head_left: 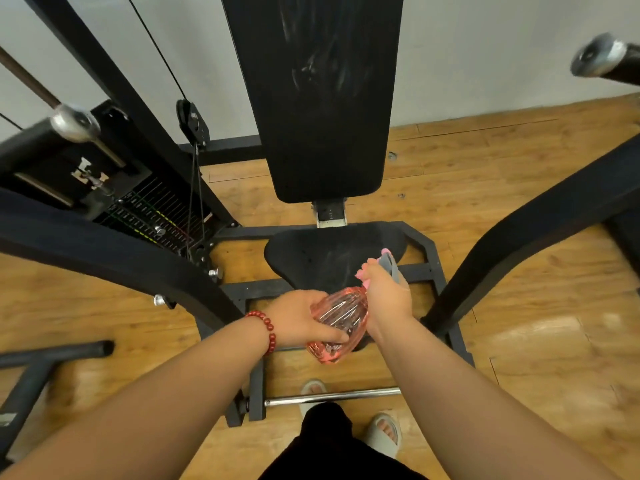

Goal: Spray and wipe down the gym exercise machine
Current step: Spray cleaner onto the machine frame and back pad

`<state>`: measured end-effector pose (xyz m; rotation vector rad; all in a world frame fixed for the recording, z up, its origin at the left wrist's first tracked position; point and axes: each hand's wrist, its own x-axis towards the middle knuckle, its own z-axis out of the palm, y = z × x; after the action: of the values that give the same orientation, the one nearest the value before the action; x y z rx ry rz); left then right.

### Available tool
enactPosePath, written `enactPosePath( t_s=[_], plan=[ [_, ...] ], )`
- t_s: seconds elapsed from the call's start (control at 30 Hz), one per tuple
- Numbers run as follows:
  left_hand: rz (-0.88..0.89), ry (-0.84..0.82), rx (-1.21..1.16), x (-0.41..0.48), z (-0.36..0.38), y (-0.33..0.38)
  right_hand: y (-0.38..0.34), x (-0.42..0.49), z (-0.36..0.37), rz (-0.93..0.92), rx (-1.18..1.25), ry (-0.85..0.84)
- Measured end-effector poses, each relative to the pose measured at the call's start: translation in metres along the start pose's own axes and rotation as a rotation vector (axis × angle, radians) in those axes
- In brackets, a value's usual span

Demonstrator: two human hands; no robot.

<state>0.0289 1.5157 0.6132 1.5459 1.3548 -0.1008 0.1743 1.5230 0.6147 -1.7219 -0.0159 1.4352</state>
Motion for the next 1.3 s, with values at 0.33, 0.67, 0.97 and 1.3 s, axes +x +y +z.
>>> enactPosePath(
  t_s=[0.33,0.67,0.97,1.3],
  plan=[
    [0.078,0.083,0.050,0.014,-0.096,0.009,-0.051,-0.011,0.080,-0.159,0.068,-0.039],
    [0.126,0.208,-0.006,0.006,-0.132,0.035,-0.097,-0.029,0.111,-0.365,-0.025,-0.151],
    [0.157,0.461,-0.211,-0.012,-0.125,0.087,-0.146,-0.065,0.102,-0.761,-0.304,-0.365],
    [0.217,0.618,-0.345,-0.040,-0.130,0.125,-0.191,-0.112,0.098,-0.944,-0.428,-0.499]
  ],
)
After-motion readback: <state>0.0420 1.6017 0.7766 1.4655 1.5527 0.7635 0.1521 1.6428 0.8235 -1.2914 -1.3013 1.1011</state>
